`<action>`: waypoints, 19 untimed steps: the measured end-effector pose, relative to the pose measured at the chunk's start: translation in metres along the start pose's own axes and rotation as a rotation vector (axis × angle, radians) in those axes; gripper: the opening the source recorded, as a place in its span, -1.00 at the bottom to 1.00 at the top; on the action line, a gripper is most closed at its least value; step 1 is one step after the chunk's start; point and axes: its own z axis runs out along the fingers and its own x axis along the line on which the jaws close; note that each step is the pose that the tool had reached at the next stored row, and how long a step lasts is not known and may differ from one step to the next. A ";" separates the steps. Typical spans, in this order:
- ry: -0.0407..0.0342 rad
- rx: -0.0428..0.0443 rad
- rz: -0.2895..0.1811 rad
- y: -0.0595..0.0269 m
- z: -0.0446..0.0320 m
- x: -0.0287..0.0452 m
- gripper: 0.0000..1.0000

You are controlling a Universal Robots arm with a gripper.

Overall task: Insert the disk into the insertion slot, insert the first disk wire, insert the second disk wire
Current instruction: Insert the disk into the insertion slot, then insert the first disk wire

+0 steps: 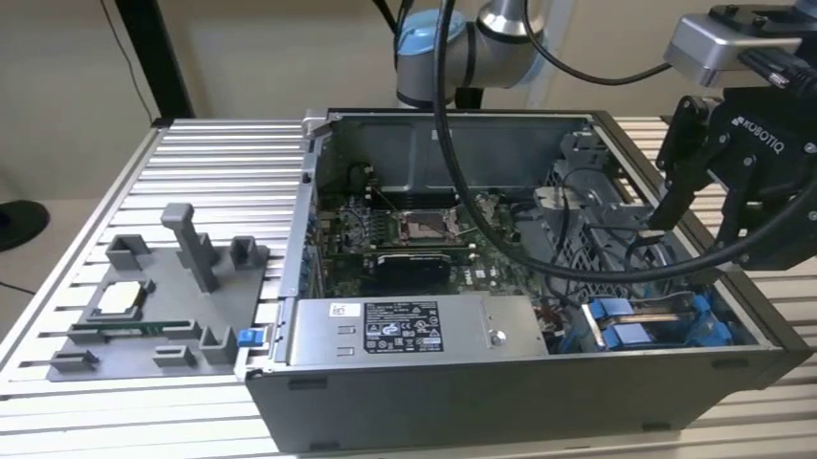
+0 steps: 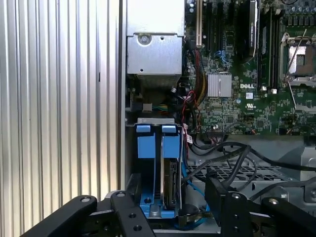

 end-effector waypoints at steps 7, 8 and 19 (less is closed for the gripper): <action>0.0000 0.0000 0.000 0.0001 -0.0008 -0.0054 1.00; 0.0001 0.0000 0.000 0.0003 -0.0008 -0.0084 1.00; 0.0018 0.0082 -0.046 0.0012 0.0103 -0.0216 1.00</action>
